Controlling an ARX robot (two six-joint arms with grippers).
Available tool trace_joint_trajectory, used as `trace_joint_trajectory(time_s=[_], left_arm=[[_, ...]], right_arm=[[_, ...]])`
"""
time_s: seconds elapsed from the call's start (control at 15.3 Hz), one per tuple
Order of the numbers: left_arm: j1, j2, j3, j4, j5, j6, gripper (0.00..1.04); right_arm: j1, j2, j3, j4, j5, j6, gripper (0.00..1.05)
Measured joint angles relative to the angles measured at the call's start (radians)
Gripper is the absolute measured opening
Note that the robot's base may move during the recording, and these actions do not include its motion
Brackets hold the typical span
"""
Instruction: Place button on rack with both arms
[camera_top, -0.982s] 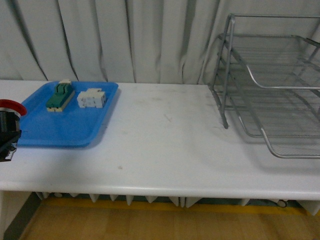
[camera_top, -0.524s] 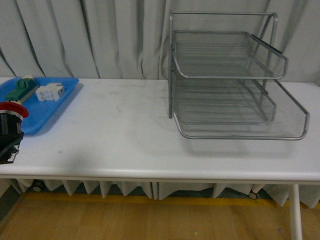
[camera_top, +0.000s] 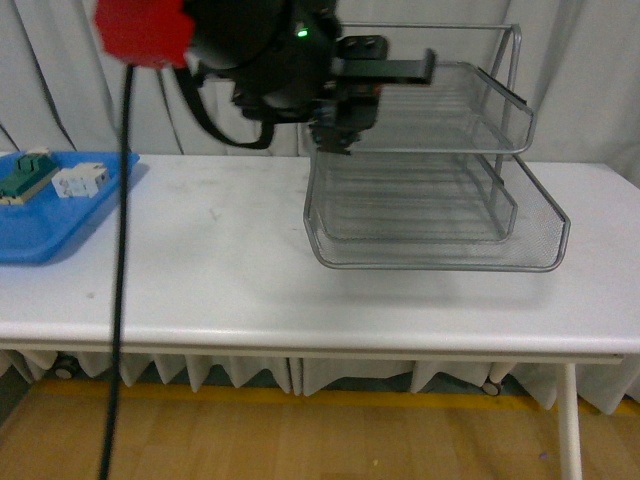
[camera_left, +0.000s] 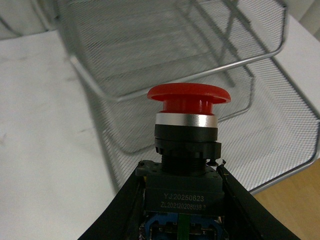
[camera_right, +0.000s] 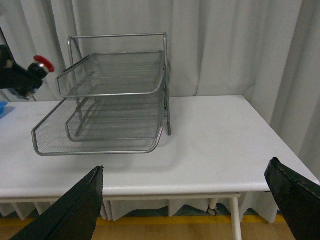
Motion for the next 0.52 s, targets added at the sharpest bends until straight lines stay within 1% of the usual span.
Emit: trace_joint_trajectory(time_s=[0.52], left_arm=[[-0.054,0.078,0.119,-0.041,0.025,0.014,0.36]], right_arm=[[0.0,0.0,0.0,0.0,0.0,0.0,0.98]])
